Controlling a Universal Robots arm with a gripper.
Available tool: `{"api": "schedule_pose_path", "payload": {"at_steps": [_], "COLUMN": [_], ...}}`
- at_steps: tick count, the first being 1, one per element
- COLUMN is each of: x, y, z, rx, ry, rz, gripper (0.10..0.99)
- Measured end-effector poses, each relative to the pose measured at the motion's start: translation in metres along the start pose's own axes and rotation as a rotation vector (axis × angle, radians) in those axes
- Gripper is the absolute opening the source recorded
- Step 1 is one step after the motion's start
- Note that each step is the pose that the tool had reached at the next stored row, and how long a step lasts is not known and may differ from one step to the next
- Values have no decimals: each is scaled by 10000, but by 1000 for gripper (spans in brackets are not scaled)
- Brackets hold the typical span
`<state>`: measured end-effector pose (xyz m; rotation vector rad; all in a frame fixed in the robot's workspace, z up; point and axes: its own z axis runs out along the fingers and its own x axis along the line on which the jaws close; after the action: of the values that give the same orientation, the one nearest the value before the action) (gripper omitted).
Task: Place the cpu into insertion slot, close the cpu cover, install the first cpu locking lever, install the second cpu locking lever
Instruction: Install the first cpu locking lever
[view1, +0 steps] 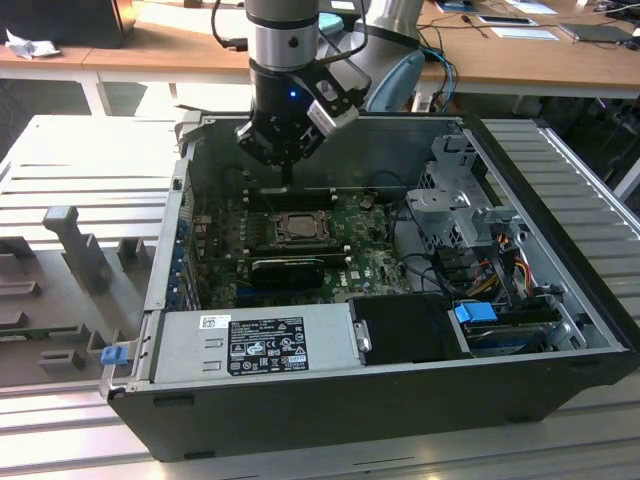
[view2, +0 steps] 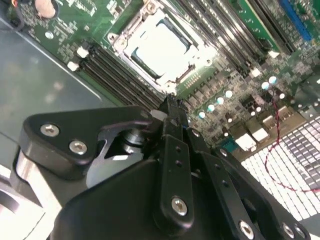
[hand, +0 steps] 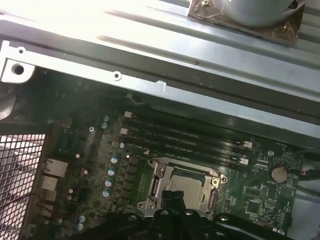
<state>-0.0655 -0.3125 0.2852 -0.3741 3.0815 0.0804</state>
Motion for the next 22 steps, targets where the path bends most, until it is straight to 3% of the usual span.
{"api": "schedule_pose_path", "payload": {"at_steps": [8,22], "x": [85,142], "y": [21,27], "z": [7,19], "rx": [11,8], "ry": [-13,-15], "rz": [257,265], "gripper": [106,106]}}
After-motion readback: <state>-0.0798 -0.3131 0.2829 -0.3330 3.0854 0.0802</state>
